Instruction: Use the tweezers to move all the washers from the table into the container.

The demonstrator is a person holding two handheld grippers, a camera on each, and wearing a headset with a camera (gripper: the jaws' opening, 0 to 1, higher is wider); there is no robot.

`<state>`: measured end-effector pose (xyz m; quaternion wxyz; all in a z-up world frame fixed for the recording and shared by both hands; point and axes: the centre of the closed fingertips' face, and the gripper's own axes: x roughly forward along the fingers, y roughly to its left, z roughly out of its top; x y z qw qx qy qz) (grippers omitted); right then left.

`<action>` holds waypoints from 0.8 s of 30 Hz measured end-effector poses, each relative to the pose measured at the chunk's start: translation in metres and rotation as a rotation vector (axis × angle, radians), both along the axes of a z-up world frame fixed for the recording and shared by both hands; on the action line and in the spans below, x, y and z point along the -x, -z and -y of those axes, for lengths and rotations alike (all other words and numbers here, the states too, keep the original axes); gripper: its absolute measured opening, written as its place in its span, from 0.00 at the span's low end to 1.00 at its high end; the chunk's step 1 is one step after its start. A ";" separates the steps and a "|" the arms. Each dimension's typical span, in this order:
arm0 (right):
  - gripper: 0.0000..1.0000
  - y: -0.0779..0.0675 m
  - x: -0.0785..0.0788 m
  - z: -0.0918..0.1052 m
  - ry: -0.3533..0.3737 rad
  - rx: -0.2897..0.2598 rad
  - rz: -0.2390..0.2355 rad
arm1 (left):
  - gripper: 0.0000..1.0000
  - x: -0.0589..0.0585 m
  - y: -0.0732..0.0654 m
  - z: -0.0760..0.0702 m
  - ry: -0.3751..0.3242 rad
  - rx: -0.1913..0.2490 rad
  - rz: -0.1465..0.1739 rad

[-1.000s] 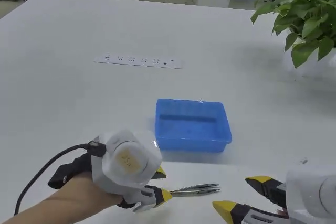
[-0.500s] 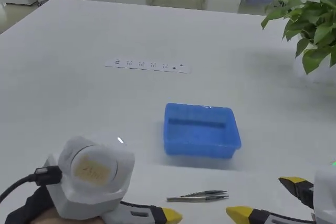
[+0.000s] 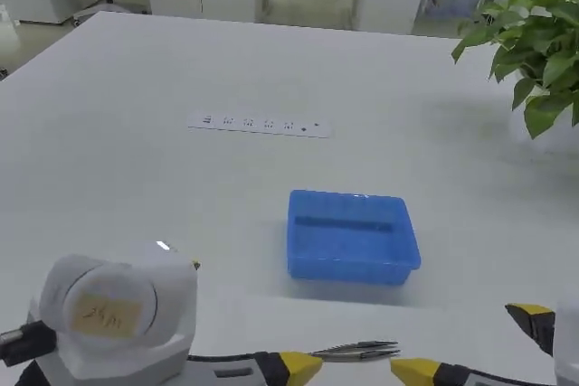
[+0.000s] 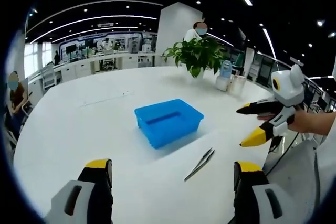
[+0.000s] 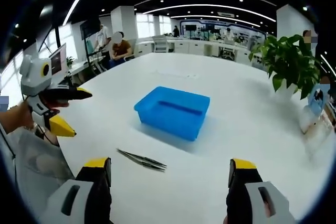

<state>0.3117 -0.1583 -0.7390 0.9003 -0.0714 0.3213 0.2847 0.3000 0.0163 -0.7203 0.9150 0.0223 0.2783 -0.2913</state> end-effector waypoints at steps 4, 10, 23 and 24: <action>0.94 0.000 -0.004 0.002 0.015 -0.004 0.011 | 0.99 0.000 0.002 0.000 0.007 -0.012 0.004; 0.98 -0.001 -0.007 0.001 0.011 0.012 0.017 | 0.99 -0.003 -0.001 -0.002 -0.026 0.023 -0.002; 0.99 0.004 -0.009 -0.001 0.011 0.012 0.002 | 0.99 -0.007 0.003 -0.011 -0.056 -0.003 -0.012; 0.99 0.005 -0.009 -0.001 0.012 0.013 -0.003 | 0.99 -0.007 0.003 -0.011 -0.056 -0.007 -0.011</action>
